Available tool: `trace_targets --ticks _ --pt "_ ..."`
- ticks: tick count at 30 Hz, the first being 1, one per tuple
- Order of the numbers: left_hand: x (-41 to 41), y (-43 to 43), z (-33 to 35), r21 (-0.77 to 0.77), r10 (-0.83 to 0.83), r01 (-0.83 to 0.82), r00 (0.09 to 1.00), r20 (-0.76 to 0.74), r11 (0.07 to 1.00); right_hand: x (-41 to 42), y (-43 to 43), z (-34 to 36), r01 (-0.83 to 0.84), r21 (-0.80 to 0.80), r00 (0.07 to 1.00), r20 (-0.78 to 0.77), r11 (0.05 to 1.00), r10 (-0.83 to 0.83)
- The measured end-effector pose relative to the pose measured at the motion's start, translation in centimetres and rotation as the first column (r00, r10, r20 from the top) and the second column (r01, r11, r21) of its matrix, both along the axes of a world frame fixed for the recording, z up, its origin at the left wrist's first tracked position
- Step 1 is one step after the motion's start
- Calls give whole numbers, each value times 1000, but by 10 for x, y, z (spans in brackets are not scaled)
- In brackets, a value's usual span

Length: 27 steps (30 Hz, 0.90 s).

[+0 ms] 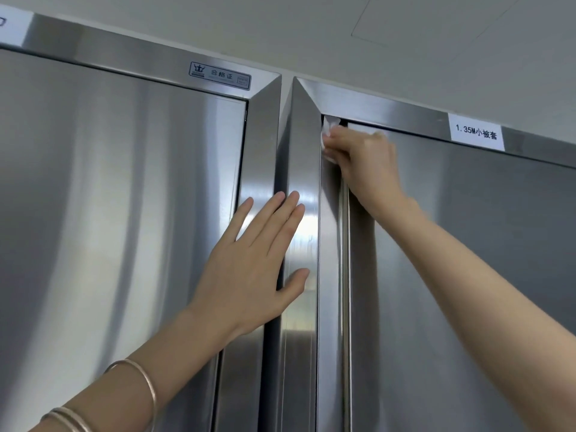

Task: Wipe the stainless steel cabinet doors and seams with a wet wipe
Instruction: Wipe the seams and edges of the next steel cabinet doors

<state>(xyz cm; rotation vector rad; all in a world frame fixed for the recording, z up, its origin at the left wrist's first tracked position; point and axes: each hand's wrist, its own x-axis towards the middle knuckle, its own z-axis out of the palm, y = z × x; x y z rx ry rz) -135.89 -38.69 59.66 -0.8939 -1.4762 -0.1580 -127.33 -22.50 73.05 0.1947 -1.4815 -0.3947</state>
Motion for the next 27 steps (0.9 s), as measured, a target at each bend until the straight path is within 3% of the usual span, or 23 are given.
trace_targets --ticks 2,5,10,17,21,27 --pt "0 0 0 3 -6 6 1000 -1 1000 -2 -2 17 53 -39 999 16 998 -52" --pt "0 0 0 0 -3 3 1000 7 1000 -4 6 -11 90 27 996 -15 996 -90" --pt "3 -1 0 -2 -6 6 1000 8 1000 -2 20 -44 33 151 999 34 988 -39" --pt "0 0 0 3 -8 8 1000 -7 1000 -4 6 -24 -11 -22 997 78 1000 13" --pt "1 -1 0 -3 7 -7 1000 -4 1000 -1 10 -57 -16 16 994 110 1000 14" --pt "-1 0 0 -11 2 -2 1000 -2 1000 2 0 1 87 -12 992 93 996 -86"
